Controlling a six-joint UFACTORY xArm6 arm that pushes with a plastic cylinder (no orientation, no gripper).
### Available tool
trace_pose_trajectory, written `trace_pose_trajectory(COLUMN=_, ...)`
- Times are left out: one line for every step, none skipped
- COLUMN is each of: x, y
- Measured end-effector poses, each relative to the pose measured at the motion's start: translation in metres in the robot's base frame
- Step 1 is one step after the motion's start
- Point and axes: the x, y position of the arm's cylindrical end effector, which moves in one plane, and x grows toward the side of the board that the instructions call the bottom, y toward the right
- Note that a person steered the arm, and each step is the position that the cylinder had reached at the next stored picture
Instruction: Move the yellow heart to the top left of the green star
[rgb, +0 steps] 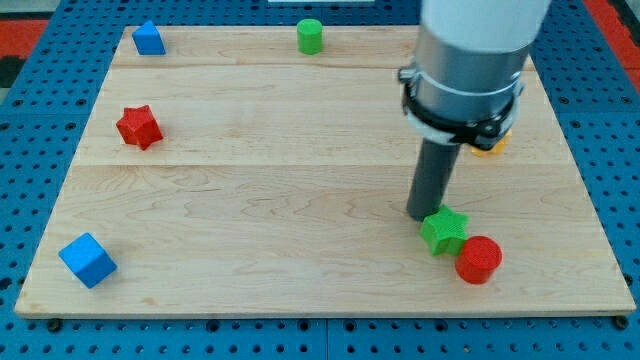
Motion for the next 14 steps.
trace_pose_trajectory(x=-0.02, y=0.028)
trace_pose_trajectory(x=-0.035, y=0.073)
trace_pose_trajectory(x=-0.056, y=0.132)
trace_pose_trajectory(x=-0.084, y=0.14)
trace_pose_trajectory(x=-0.113, y=0.14)
trace_pose_trajectory(x=-0.111, y=0.111)
trace_pose_trajectory(x=-0.084, y=0.084)
trace_pose_trajectory(x=-0.075, y=0.045)
trace_pose_trajectory(x=-0.094, y=0.039)
trace_pose_trajectory(x=-0.081, y=0.009)
trace_pose_trajectory(x=-0.059, y=-0.007)
trace_pose_trajectory(x=-0.045, y=-0.013)
trace_pose_trajectory(x=-0.038, y=-0.017)
trace_pose_trajectory(x=-0.038, y=-0.017)
